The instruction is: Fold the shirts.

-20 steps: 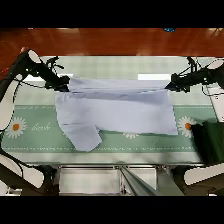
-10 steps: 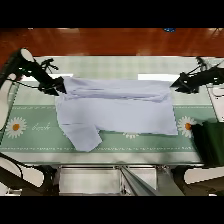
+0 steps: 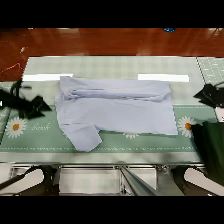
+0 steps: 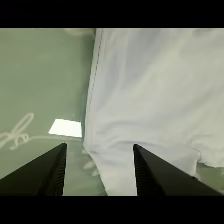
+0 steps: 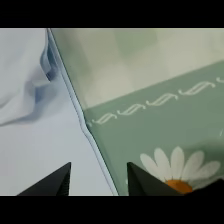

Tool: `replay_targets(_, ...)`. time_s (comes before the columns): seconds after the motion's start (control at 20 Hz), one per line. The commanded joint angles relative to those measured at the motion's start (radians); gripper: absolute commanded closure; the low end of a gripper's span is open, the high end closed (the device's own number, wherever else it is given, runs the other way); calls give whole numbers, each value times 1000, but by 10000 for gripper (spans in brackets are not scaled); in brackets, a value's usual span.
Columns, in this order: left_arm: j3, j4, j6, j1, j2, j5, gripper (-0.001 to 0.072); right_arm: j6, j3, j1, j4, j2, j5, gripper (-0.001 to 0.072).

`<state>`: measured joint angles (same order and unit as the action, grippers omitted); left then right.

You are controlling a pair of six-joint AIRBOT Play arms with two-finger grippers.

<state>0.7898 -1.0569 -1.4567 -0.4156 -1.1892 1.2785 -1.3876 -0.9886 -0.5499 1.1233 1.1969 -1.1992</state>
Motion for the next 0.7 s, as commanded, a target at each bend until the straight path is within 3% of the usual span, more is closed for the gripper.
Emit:
replay_targets(0.0, -342, 184, 73, -110, 206, -94, 199, 42, 220, -29, -8, -155, 63, 303)
replay_targets(0.25, -467, 195, 96, -42, 198, -129, 199, 64, 304, -29, -100, -227, 45, 303)
replay_targets(0.5, -469, 325, 77, 160, 161, -325, 205, 52, 305, -29, -99, -227, 19, 303)
replay_targets(0.55, -469, 349, 68, 189, 154, -360, 309, 42, 305, -31, -84, -227, 15, 303)
replay_targets(0.6, -468, 361, 69, 206, 149, -372, 549, 18, 306, -40, -50, -226, 10, 303)
replay_targets(0.65, -468, 362, 88, 217, 148, -372, 684, -6, 314, -62, -14, -227, -2, 303)
